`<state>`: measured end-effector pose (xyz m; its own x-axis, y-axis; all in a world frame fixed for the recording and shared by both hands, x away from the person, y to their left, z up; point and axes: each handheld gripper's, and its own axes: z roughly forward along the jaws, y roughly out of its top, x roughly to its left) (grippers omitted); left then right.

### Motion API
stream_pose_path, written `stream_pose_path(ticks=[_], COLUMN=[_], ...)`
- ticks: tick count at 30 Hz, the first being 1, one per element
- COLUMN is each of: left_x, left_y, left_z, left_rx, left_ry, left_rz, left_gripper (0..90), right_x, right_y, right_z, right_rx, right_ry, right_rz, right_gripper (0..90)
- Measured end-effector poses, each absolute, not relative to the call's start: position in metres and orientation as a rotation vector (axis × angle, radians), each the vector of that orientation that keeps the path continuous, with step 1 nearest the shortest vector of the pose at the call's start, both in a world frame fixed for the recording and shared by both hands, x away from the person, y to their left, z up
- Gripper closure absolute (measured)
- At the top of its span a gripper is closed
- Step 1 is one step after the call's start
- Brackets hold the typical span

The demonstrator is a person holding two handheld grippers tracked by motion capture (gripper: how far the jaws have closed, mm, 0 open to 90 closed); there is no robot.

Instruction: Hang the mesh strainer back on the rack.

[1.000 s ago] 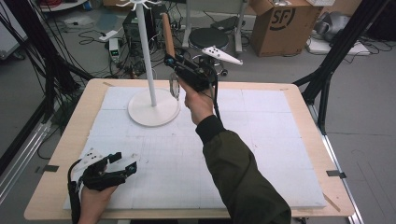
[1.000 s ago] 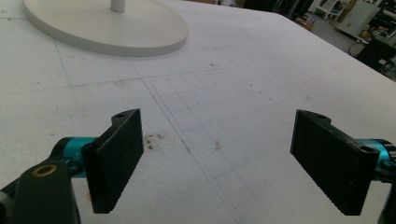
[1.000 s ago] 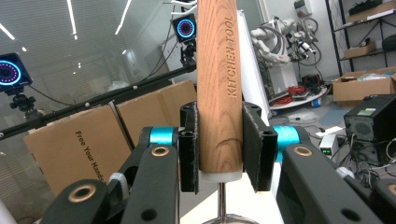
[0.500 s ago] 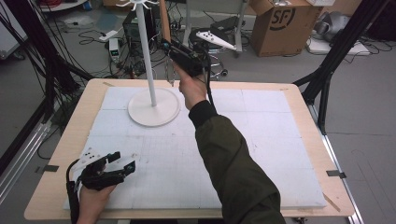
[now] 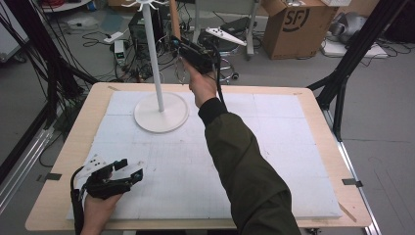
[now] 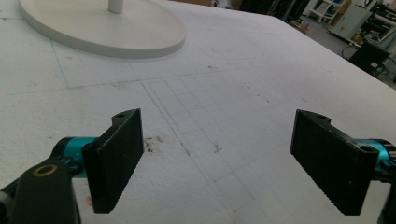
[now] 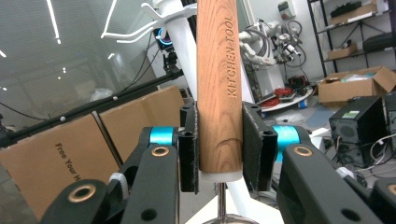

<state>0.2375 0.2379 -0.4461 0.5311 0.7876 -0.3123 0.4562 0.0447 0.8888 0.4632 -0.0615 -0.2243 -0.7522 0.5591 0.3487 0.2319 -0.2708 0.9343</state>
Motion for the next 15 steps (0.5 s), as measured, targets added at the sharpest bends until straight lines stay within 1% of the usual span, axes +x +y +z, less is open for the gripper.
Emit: stream_pose_path(ticks=[8,15], left_x=[0.2370,0.2366], left_y=[0.2391,0.2401], left_z=[-0.4457,-0.4454], left_rx=[1.590,1.586], left_ry=[1.084,1.087], left_rz=[0.353,0.353], left_gripper=[17.9,17.9], right_x=[0.4654,0.4679], right_y=[-0.0570,-0.0620], right_z=[-0.2220,-0.2210], right_rx=[0.975,0.993], right_ry=[1.766,1.732], right_rz=[2.098,2.110], right_gripper=[70.2,70.2])
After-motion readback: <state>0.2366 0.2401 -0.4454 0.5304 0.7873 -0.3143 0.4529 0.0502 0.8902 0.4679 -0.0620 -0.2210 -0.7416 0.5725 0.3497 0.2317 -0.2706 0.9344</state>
